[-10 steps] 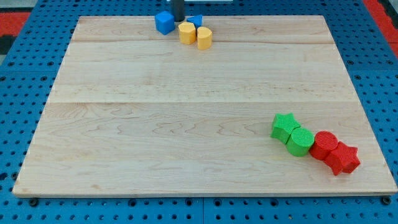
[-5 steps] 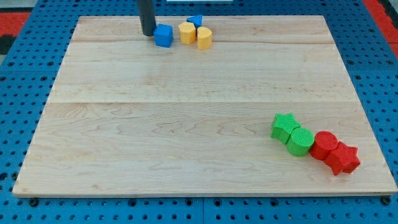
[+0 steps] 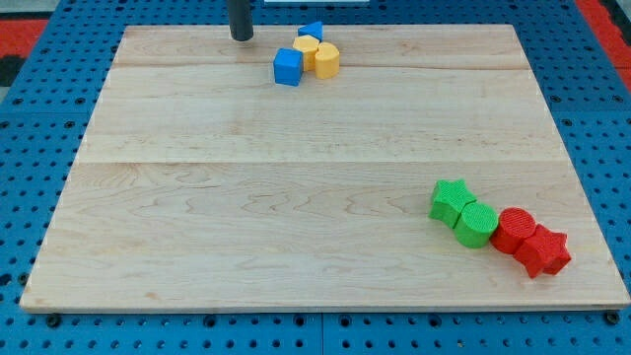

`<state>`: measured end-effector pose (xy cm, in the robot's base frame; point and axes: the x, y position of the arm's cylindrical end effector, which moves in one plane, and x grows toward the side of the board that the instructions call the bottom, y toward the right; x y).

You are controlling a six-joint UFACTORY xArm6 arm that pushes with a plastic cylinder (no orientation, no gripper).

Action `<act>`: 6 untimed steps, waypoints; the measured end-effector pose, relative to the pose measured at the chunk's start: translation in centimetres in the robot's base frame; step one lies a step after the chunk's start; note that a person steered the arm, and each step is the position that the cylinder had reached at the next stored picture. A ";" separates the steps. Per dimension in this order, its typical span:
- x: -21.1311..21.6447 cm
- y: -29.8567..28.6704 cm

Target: Slide the cube into the hexagon

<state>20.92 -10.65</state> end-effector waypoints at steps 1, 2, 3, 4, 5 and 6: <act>0.0 0.6; -1.7 5.7; -1.7 8.1; -1.5 10.2; -1.6 15.0; -0.4 16.3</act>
